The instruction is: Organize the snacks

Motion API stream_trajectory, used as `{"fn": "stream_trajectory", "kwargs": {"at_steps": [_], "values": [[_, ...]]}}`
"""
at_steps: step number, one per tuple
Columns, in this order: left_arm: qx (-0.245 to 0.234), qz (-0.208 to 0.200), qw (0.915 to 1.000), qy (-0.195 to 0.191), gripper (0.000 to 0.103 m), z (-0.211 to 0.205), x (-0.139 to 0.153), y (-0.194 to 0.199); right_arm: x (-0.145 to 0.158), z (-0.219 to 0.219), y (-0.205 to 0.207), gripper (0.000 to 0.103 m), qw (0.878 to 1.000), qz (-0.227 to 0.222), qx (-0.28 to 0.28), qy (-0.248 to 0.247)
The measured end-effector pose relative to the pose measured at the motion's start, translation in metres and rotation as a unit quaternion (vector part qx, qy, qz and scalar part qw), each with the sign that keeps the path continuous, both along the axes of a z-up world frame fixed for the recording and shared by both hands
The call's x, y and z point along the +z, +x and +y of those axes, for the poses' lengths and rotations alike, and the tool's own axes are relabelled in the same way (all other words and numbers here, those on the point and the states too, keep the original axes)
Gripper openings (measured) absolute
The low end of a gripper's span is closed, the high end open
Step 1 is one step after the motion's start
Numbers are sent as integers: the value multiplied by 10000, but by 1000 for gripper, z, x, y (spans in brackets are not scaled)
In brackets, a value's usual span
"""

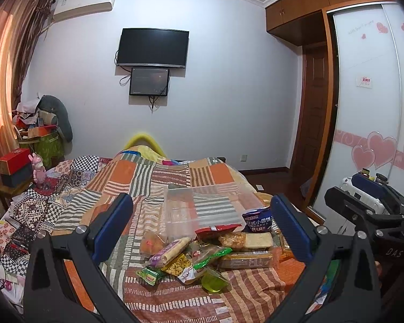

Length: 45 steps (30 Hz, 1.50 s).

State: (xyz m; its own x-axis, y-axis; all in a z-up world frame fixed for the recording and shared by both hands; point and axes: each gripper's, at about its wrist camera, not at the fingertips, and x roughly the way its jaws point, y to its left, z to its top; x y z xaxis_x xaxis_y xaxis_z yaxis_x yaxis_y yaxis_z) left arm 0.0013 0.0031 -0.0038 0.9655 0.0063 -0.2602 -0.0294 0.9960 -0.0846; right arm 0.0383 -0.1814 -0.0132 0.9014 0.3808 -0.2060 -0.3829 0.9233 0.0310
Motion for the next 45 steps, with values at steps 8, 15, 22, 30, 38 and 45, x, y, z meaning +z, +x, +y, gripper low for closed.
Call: {"fn": "stream_trajectory", "kwargs": {"at_steps": [8,15,22,30,38,45], "values": [[19,79,10000,11,103,2,-4,6,-3,-1,5,103,10000,65,41,23],[50,249,9996,95,103,9,-18,18,-12,-2,19,103,9994,334,14,-121],[-59,720,9972,196,92,22,-46,40,-36,-12,43,91,9964,774,-93,-347],[-77,1581,9874,-86,72,51,-93,83,-63,-23,74,82,9884,1450,-109,-443],[-331,2359,9708,-270,67,69,-138,130,-77,-22,101,81,9823,1750,-169,-652],[-500,2747,9592,-440,36,73,-162,167,-82,-15,126,81,9799,1842,-211,-743]]}}
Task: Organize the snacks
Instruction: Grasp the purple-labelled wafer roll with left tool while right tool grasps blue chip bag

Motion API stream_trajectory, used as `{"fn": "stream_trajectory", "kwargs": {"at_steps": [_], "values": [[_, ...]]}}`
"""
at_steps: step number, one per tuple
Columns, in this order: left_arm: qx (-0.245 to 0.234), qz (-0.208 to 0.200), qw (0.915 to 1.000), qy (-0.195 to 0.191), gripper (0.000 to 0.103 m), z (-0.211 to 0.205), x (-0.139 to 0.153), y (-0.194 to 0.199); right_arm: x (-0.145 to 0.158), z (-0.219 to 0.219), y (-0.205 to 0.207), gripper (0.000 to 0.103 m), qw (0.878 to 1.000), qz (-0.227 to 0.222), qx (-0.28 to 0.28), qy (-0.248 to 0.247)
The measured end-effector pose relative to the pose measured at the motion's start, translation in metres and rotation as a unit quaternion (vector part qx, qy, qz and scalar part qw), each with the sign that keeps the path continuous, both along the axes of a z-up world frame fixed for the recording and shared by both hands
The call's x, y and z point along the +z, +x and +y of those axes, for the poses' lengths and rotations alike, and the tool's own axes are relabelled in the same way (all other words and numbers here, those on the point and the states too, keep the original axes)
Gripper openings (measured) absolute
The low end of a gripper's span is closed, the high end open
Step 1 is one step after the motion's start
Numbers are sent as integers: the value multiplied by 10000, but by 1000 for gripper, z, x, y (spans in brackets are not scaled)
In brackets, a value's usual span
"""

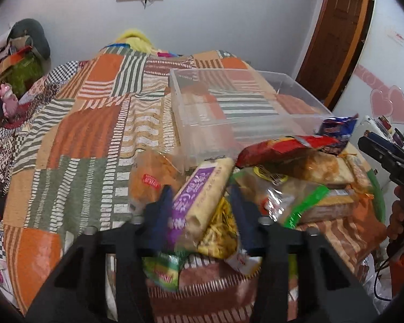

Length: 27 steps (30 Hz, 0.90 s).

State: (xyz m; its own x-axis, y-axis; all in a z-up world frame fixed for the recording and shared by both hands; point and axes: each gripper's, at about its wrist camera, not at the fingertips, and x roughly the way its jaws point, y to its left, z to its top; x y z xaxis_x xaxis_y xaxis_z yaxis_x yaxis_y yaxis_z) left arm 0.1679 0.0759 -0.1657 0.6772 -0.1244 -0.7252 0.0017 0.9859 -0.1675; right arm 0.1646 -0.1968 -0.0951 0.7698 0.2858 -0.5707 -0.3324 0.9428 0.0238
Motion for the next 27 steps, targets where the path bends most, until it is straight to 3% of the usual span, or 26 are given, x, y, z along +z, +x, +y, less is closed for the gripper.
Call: {"fn": "stream_trajectory", "kwargs": {"at_steps": [8,13,21,25,27], "values": [[-243,357,9991,3,35,-3,-17,28,-13,4,29,81,9991,404,86,61],[-226,614,9978,-59,51,0,-28,40,-21,9,38,81,9981,617,89,8],[-319,736,9968,30,55,-6,-40,52,-25,11,45,81,9974,699,78,-170],[-246,673,9974,-98,51,-2,-40,49,-24,12,44,61,9969,750,219,-70],[-245,649,9975,-100,46,-2,-39,46,-22,12,41,59,9974,680,209,-109]]}}
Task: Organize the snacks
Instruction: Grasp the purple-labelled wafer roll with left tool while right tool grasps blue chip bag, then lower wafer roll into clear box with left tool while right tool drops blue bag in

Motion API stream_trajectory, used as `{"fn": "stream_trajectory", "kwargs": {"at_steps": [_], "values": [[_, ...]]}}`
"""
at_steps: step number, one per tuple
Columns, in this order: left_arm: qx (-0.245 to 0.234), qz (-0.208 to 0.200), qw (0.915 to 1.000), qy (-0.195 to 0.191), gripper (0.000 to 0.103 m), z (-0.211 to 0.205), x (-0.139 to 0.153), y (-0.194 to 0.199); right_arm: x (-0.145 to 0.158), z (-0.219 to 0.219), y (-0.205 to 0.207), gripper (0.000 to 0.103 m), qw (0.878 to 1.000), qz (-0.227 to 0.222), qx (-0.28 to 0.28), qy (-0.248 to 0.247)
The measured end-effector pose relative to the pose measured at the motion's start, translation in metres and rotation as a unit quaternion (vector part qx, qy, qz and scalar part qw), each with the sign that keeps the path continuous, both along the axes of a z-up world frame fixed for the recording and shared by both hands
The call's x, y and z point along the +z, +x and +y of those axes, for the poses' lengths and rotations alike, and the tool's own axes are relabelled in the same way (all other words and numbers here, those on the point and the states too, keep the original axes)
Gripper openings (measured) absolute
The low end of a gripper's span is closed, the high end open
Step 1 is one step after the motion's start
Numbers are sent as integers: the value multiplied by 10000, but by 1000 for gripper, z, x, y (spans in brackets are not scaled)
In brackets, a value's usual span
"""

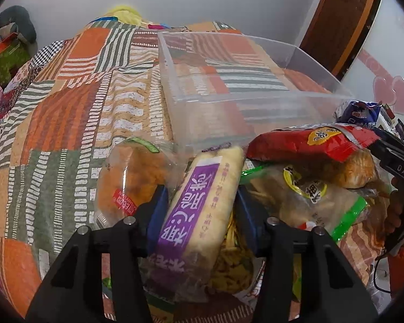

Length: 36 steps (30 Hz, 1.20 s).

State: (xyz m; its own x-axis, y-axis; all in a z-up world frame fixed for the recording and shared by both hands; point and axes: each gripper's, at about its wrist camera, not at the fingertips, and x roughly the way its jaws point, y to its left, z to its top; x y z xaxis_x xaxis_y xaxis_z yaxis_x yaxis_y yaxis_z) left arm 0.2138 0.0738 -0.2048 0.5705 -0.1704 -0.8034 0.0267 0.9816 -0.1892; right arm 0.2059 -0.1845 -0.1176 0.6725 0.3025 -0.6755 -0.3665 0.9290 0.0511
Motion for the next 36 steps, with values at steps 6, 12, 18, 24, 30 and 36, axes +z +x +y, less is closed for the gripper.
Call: {"fn": "stream_trajectory", "kwargs": {"at_steps": [6,12,18,24,30,36], "values": [[-2,-115,9999,110,37,-3,10,-13,4,-3,-4,46,10000,-49,40,3],[134,-219,9997,46,37,2,23,-29,16,-3,-14,44,9996,-292,50,6],[306,-521,9981,-81,37,6,51,-49,32,-5,-22,44,9987,-476,79,172],[349,-923,9950,-148,37,6,87,-55,58,-6,-31,44,9958,-823,150,369],[273,-1278,9914,-28,37,-5,116,-38,75,0,-30,44,9914,-1174,212,536],[163,-1462,9891,70,37,-18,127,-8,70,13,-12,45,9910,-1189,167,597]]}}
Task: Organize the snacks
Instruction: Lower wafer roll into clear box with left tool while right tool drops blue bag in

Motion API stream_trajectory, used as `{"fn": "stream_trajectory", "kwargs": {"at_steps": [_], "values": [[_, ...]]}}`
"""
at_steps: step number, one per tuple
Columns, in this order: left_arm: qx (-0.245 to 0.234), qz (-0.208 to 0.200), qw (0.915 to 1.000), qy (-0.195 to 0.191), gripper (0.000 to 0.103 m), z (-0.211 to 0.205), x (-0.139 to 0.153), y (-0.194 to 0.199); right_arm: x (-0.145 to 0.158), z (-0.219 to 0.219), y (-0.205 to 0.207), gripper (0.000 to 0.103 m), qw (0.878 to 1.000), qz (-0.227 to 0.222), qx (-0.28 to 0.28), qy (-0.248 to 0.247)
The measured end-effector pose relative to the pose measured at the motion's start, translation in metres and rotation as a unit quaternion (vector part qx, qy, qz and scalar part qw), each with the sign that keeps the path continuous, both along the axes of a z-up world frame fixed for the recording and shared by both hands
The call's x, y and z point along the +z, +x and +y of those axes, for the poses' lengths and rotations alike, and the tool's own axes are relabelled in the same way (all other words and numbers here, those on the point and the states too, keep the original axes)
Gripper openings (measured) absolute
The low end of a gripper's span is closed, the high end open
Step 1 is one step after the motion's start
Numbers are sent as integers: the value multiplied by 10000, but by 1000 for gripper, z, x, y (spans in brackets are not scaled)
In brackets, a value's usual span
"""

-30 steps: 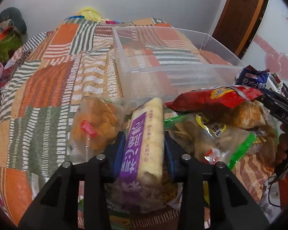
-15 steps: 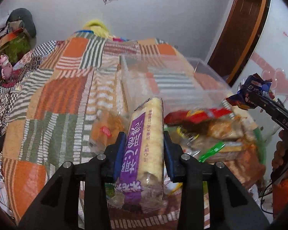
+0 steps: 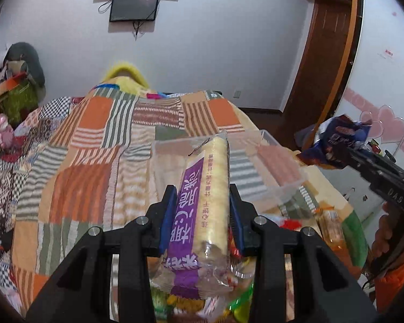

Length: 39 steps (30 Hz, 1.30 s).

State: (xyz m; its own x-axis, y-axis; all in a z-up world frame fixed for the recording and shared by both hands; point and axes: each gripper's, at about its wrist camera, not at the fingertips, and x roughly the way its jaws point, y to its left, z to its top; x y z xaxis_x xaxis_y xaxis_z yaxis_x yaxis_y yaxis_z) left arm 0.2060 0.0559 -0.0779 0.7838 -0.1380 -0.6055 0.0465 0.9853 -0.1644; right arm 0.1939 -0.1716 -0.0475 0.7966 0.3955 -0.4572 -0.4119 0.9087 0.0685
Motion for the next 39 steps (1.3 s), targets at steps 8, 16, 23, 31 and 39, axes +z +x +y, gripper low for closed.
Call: {"fn": "stream_trajectory", "kwargs": {"at_steps": [8,16,23,31,39], "values": [[50,276,9996,34,37,-11,-16,51,-24,26,42,45,9990,445,48,-16],[173,624,9978,149,37,-10,-39,91,-39,36,59,45,9966,803,140,-107],[297,829,9960,162,37,-7,-52,103,-47,32,67,47,9936,1102,135,-182],[235,624,9975,242,45,-10,-38,89,-34,22,56,61,9953,950,99,-152],[152,384,9989,218,51,-4,-12,47,-14,10,41,61,9973,694,85,-203]]}}
